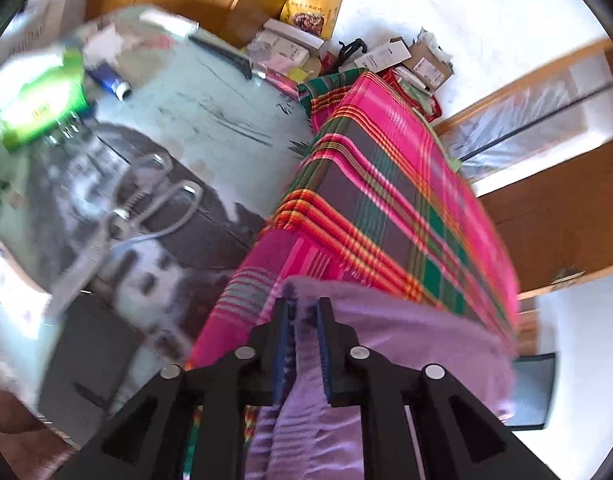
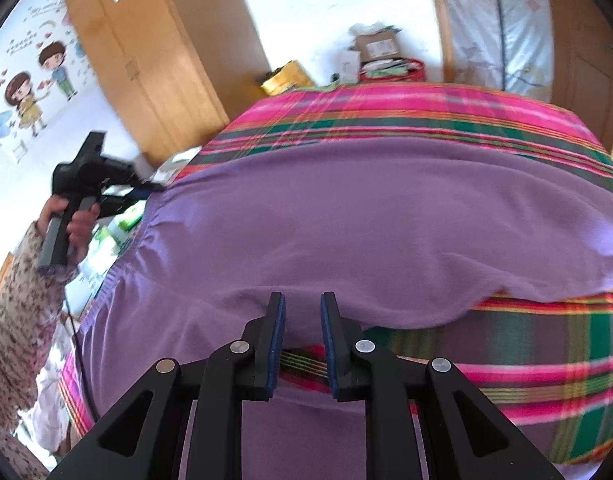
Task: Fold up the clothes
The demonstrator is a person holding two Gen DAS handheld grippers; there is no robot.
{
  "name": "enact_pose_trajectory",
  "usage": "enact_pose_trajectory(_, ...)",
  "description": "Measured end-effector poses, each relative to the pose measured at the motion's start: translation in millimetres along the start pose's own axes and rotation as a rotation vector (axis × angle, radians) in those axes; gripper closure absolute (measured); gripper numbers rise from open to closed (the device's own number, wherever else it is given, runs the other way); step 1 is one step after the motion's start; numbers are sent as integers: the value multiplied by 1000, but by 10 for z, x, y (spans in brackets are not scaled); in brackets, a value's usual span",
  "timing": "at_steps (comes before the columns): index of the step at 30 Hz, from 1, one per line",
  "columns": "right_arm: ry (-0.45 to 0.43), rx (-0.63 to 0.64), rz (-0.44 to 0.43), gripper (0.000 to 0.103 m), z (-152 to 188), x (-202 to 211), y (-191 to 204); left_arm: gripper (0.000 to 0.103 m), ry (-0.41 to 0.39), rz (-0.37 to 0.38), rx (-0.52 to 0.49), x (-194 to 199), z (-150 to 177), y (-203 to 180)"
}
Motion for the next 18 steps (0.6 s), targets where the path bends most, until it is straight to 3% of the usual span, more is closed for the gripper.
enact_pose_trajectory(4, -54, -64, 103, 79, -25, 272, -450, 88, -36, -4, -39, 229, 101, -72)
enact_pose_trajectory(9, -99, -187, 283, 78, 71, 681, -1330, 88, -76, 0, -99, 483, 299, -340)
enact_pose_trajectory(14, -129, -351, 422, 78, 184, 1038, -2244, 87, -34, 52, -244, 469, 706, -995)
enact_pose_trajectory(18, -124, -435, 456, 78, 172, 1095, -2758, 86, 44, 91, -427, 264, 1161, -1687)
Point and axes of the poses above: each gripper's, at about its wrist camera, not at the fingertips, and x roughly against the way its jaws point, y to its left, z to its underside, the point moved 9 cm from there along -x, roughly the way its jaws point, and after that the axes turned 7 degrees about -y, right-handed, at the moved point
